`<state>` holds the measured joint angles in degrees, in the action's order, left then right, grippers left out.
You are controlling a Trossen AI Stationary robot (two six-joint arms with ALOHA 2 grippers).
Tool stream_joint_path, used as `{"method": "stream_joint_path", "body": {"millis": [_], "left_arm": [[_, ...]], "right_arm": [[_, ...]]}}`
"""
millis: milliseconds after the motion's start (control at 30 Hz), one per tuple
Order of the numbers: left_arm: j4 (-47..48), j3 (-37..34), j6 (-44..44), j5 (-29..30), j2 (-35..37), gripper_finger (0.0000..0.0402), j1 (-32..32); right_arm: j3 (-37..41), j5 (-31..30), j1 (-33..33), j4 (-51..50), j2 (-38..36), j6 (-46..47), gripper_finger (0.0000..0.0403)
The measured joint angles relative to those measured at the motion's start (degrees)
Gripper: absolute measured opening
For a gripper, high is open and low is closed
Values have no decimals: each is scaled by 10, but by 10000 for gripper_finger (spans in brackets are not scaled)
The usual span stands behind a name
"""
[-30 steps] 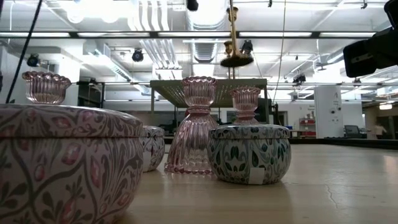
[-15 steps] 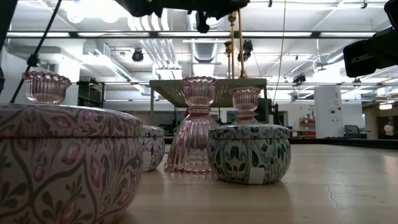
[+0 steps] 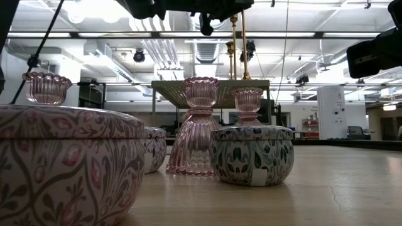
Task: Pick & Place candle stick holders
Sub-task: Put the gold candle holder on the shelf aligned with other gold candle holders
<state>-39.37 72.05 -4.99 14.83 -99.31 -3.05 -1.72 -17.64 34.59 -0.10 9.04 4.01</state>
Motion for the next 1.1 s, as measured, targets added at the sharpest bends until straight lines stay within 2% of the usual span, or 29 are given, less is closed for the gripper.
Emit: {"method": "stream_joint_path", "body": {"millis": [1100], "left_arm": [[27,-2,-11,-7,0,54,0]], "right_arm": [[0,0,0,0,0,0,8]]}}
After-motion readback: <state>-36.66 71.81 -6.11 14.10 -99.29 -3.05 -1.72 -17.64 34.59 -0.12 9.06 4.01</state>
